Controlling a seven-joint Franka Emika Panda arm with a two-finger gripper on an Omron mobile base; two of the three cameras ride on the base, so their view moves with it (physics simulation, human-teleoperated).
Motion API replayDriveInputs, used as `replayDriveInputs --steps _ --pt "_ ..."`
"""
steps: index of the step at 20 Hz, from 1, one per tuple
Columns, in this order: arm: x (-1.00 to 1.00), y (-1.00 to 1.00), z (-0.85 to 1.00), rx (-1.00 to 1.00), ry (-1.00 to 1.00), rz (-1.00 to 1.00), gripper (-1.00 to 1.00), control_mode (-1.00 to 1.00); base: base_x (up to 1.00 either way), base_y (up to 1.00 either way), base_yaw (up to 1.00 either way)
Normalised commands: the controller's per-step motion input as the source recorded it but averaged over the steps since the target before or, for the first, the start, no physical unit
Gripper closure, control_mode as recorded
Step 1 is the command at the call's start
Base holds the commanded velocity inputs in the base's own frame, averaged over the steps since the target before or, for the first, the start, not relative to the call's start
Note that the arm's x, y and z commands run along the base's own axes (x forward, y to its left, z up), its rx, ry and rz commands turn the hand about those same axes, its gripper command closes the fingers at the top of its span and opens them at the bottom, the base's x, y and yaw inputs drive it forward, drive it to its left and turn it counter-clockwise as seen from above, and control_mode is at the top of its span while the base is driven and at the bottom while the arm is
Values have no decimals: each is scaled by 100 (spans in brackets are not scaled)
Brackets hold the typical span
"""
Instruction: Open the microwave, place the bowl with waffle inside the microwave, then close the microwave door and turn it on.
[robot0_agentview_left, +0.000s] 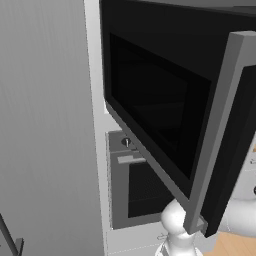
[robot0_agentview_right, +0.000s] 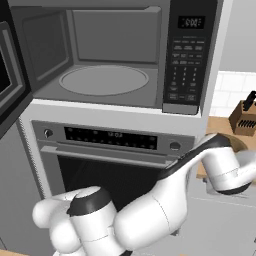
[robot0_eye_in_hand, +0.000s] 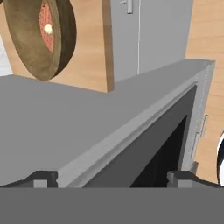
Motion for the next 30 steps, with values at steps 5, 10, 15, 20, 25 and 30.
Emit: replayDriveInputs --steps 5,10,15,20,25,30 --pt "30 -6 -23 -7 0 -19 -100 -100 0 0 0" --pt "38 -23 -14 0 2 -16 -100 -100 0 0 0" --pt "33 -9 -1 0 10 -1 -100 -100 0 0 0" --pt "13 -38 0 0 6 8 -100 -100 0 0 0" --pt "0 -49 -7 1 0 5 -100 -100 0 0 0" --pt "5 -15 0 5 0 0 -100 -100 0 0 0"
